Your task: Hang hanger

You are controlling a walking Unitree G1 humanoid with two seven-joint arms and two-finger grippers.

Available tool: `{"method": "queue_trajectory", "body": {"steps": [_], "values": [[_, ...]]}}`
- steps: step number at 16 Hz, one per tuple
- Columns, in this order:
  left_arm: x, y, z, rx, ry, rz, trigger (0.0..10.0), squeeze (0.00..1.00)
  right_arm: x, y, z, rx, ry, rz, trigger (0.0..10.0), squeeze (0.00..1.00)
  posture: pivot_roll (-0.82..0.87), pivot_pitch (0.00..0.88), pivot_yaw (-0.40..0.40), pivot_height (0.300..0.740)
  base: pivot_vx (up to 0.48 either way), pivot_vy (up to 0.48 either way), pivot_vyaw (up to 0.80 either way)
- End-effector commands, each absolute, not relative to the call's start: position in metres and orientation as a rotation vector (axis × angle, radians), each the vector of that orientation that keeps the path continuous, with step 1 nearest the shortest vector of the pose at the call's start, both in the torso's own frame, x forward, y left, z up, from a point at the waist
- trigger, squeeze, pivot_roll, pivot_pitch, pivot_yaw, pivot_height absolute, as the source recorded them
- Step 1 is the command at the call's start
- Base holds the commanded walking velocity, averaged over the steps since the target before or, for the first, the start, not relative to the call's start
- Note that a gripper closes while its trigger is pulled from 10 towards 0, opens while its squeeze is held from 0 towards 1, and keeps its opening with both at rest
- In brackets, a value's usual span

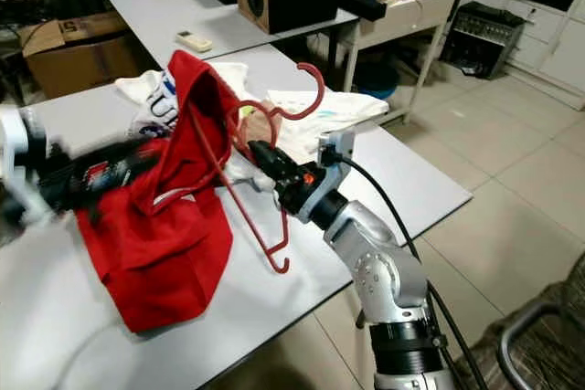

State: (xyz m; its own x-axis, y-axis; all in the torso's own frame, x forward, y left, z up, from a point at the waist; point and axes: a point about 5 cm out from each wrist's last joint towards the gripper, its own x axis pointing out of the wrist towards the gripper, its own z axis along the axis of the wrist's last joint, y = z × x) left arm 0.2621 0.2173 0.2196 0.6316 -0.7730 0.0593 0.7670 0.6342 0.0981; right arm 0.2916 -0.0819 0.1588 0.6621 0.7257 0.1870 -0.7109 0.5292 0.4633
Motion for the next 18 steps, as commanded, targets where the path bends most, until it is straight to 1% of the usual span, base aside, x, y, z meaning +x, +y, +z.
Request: {"method": "queue_trajectory", "body": {"steps": [1,3,5,6,7,8,9,11,13,14,16,18], "values": [[0.265,0.213,0.217,0.062,-0.085,-0.874,10.0,1.0,0.292,-0.082,0.166,0.52,0.002,0.872,10.0,0.0,-0.04,0.0,0.037,0.727,0.0,0.0,0.0],[0.281,0.2,0.208,0.144,-0.081,-0.801,10.0,1.0,0.292,-0.082,0.167,0.513,0.0,0.878,10.0,0.0,-0.05,0.0,0.044,0.727,0.0,0.0,0.0],[0.291,0.193,0.195,0.183,-0.049,-0.737,10.0,1.0,0.292,-0.082,0.168,0.512,-0.007,0.879,10.0,0.0,-0.05,0.0,0.049,0.727,0.0,0.0,0.0],[0.295,0.188,0.19,0.12,-0.056,-0.734,10.0,0.0,0.292,-0.082,0.169,0.512,-0.01,0.878,10.0,0.0,-0.05,0.0,0.05,0.727,0.0,0.0,0.0],[0.295,0.184,0.186,0.105,-0.049,-0.747,10.0,0.0,0.292,-0.082,0.169,0.512,-0.011,0.878,10.0,0.0,-0.06,0.0,0.05,0.727,0.0,0.0,0.0],[0.298,0.181,0.18,0.133,-0.035,-0.738,10.0,0.0,0.293,-0.082,0.169,0.512,-0.013,0.879,10.0,0.0,-0.06,0.0,0.05,0.727,0.0,0.0,0.0],[0.303,0.18,0.173,0.195,-0.019,-0.695,10.0,0.0,0.293,-0.082,0.17,0.511,-0.015,0.88,10.0,0.0,-0.06,0.0,0.051,0.727,0.0,0.0,0.0],[0.315,0.186,0.168,0.306,-0.023,-0.566,10.0,0.0,0.293,-0.081,0.172,0.511,-0.025,0.886,10.0,0.0,-0.07,0.0,0.053,0.727,0.0,0.0,0.0],[0.318,0.19,0.169,0.325,-0.032,-0.522,10.0,0.0,0.293,-0.081,0.173,0.512,-0.028,0.888,10.0,0.0,-0.07,0.0,0.055,0.727,0.0,0.0,0.0],[0.319,0.193,0.176,0.317,-0.086,-0.502,10.0,0.0,0.292,-0.081,0.173,0.512,-0.029,0.892,10.0,0.0,-0.07,0.0,0.057,0.727,0.0,0.0,0.0],[0.311,0.187,0.179,0.287,-0.151,-0.605,10.0,0.0,0.292,-0.081,0.173,0.513,-0.029,0.895,10.0,0.0,-0.07,0.0,0.058,0.727,0.0,0.0,0.0],[0.301,0.183,0.177,0.268,-0.149,-0.712,10.0,0.0,0.291,-0.081,0.172,0.512,-0.028,0.9,10.0,0.0,-0.07,0.0,0.057,0.727,0.0,0.0,0.0]]}}
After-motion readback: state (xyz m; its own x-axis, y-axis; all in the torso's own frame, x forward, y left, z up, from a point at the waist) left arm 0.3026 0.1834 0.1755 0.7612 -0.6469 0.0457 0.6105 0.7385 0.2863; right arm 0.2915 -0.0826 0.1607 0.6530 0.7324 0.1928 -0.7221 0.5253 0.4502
